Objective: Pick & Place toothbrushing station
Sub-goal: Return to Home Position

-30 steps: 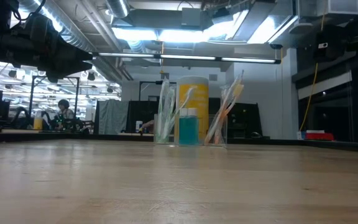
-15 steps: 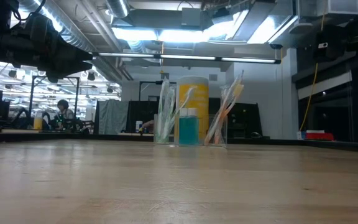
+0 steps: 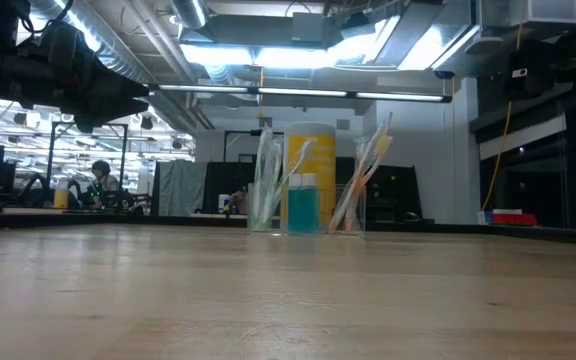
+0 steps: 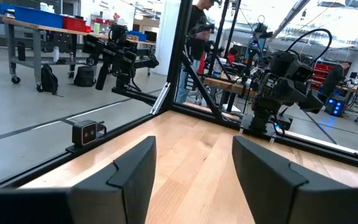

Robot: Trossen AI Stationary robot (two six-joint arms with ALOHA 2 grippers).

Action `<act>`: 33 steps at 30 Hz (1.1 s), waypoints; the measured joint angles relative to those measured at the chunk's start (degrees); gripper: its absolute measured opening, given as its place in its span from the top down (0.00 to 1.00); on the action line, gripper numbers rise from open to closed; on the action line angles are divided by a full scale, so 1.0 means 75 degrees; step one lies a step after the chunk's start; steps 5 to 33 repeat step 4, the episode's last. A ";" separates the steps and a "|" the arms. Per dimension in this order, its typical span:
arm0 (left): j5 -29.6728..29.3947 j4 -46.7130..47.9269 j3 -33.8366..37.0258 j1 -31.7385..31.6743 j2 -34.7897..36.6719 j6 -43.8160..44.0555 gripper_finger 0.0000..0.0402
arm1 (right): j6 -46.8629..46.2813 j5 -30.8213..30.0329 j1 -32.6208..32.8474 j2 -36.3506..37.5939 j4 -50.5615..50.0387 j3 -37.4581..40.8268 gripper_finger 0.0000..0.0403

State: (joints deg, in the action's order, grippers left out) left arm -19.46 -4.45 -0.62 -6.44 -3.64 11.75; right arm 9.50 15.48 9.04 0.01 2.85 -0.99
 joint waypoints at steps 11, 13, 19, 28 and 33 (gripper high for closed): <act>-0.0001 0.0000 0.0000 0.0000 0.0000 0.0000 0.47 | 0.0000 0.0001 0.0000 0.0000 0.0000 0.0000 0.47; -0.0001 0.0000 0.0000 0.0000 0.0000 0.0000 0.47 | 0.0000 0.0001 0.0000 0.0000 0.0000 0.0000 0.47; -0.0001 0.0000 0.0000 0.0000 0.0000 0.0000 0.47 | 0.0000 0.0001 0.0000 0.0000 0.0000 0.0000 0.47; -0.0001 0.0000 0.0000 0.0000 0.0000 0.0000 0.47 | 0.0000 0.0001 0.0000 0.0000 0.0000 0.0000 0.47; -0.0001 0.0000 0.0000 0.0000 0.0000 0.0000 0.47 | 0.0000 0.0001 0.0000 0.0000 0.0000 0.0000 0.47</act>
